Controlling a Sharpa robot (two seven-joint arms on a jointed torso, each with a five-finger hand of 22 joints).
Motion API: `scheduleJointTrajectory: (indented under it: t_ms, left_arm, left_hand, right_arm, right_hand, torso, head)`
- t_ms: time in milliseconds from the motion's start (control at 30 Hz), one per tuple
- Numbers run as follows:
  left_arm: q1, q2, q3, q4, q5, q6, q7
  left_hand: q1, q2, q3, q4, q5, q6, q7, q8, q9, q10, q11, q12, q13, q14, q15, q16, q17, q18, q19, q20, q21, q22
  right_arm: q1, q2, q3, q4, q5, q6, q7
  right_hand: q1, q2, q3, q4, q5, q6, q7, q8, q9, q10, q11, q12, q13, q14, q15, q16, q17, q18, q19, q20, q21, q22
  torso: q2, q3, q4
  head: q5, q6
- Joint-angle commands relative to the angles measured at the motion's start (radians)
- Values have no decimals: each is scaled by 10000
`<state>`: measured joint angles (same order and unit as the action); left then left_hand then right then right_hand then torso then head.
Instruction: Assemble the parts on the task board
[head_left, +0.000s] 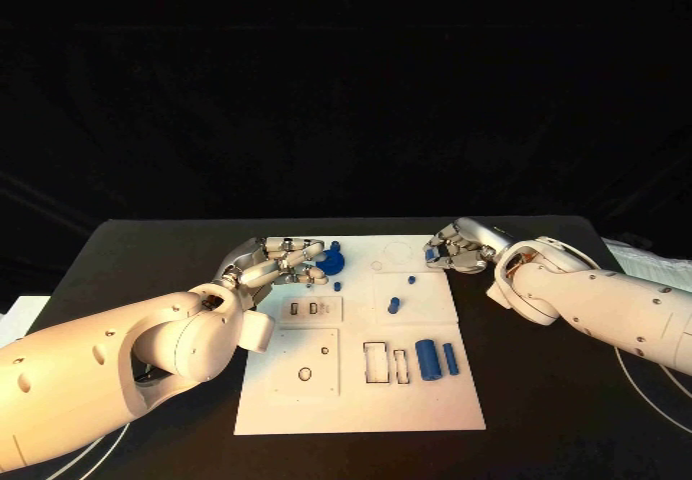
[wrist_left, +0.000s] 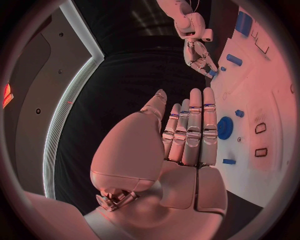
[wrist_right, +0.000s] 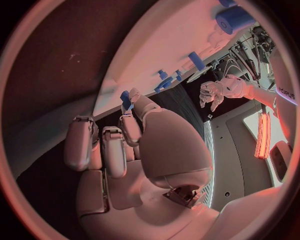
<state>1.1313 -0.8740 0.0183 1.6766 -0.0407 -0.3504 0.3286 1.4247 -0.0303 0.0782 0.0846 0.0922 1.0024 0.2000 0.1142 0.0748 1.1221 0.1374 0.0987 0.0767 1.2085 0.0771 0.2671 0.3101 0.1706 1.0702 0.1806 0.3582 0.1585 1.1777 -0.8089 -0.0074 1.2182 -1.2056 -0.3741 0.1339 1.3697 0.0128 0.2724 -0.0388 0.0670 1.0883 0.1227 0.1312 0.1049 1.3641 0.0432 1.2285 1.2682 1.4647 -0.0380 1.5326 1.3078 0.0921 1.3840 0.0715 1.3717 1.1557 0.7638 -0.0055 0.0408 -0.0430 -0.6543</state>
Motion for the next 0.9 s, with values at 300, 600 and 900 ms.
scheduleJointTrajectory:
  t_ms: [300, 600, 900]
  left_arm:
    - [6, 22, 7, -186, 19, 175, 145]
    - [11, 9, 10, -576, 88, 66, 272]
    - [16, -21, 11, -720, 473, -8, 333]
  left_hand:
    - [-8, 75, 11, -75, -46, -32, 6, -38, -13, -32, 5, -46, -7, -69, -23, -12, 11, 105, 0, -13, 55, 17]
    - [-11, 81, 15, -83, -47, -29, 5, -42, -13, -27, 5, -54, -7, -75, -23, -16, 26, 105, -5, -13, 56, 17]
    - [-11, 78, 14, -87, -48, -30, 5, -44, -13, -26, 5, -56, -7, -80, -22, -20, 29, 104, -8, -13, 55, 17]
  right_arm:
    - [402, -58, 49, 1947, -113, -330, -1434]
    - [355, 865, -3, 2861, -983, -10, -3382]
    - [76, 1648, -83, 2974, -1695, 60, -4194]
  right_hand:
    - [-137, 138, 104, 34, -8, 29, -93, -93, 29, 60, -154, -194, -137, 923, -50, 19, 2014, -99, -27, -86, 17, -60]
    - [-137, 131, 163, -11, 80, -3, -80, -124, 24, -3, -145, -316, -230, 905, -43, -27, 1938, -90, -47, -82, -10, -112]
    - [-253, 75, 159, 5, 106, -2, -68, -136, 26, -22, -132, -371, -267, 895, -33, -57, 1892, -86, -51, -75, -23, -135]
  torso:
    - [-8, -23, -5]
    - [0, -28, 27]
    - [4, -42, 33]
  head:
    - [76, 78]
    - [133, 63]
    - [226, -8]
